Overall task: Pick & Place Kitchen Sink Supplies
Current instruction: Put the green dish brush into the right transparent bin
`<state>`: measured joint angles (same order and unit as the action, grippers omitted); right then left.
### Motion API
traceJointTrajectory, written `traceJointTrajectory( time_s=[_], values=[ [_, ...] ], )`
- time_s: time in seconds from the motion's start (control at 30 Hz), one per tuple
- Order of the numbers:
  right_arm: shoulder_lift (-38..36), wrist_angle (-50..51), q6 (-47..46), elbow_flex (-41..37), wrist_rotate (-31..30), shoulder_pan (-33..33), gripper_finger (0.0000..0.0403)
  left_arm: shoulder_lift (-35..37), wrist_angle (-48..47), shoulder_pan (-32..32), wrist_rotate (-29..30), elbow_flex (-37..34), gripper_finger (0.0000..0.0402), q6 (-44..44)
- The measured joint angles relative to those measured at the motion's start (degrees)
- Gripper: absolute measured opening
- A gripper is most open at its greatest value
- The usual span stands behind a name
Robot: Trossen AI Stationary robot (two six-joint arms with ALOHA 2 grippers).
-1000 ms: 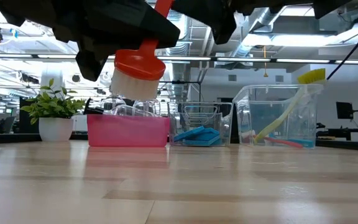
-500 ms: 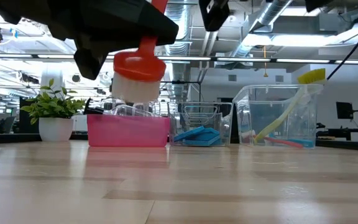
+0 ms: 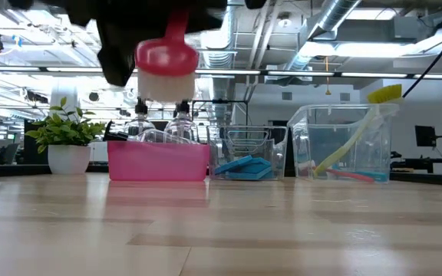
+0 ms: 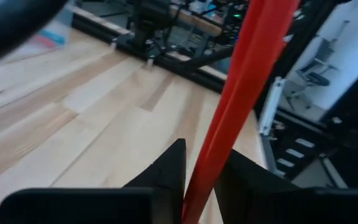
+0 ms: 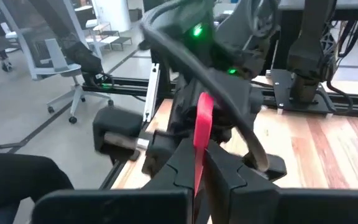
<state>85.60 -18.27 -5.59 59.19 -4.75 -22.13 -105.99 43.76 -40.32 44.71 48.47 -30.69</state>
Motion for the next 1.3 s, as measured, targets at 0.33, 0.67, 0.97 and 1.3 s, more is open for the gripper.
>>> traceJointTrajectory(
  time_s=[0.33, 0.67, 0.97, 1.3],
  values=[
    [-0.1, 8.0, -2.9, 2.7, -0.7, 0.0, 0.0004, 9.8, -3.5, -0.1, -3.0, 0.0, 0.0071, 7.6],
    [-10.3, 22.4, -1.6, 2.4, -17.0, 0.2, 0.0004, 25.3, -15.4, -1.5, -2.7, -7.1, 0.0071, 11.0],
    [-31.3, 30.6, 4.2, 2.6, -39.3, 4.2, 0.0004, 36.9, -9.2, -5.2, 6.5, -24.6, 0.0072, 4.5],
    [-40.0, 51.1, -3.4, 2.6, -51.0, 17.2, 0.0004, 38.0, -2.3, -5.7, 6.7, -31.6, 0.0072, 4.5]
  ],
)
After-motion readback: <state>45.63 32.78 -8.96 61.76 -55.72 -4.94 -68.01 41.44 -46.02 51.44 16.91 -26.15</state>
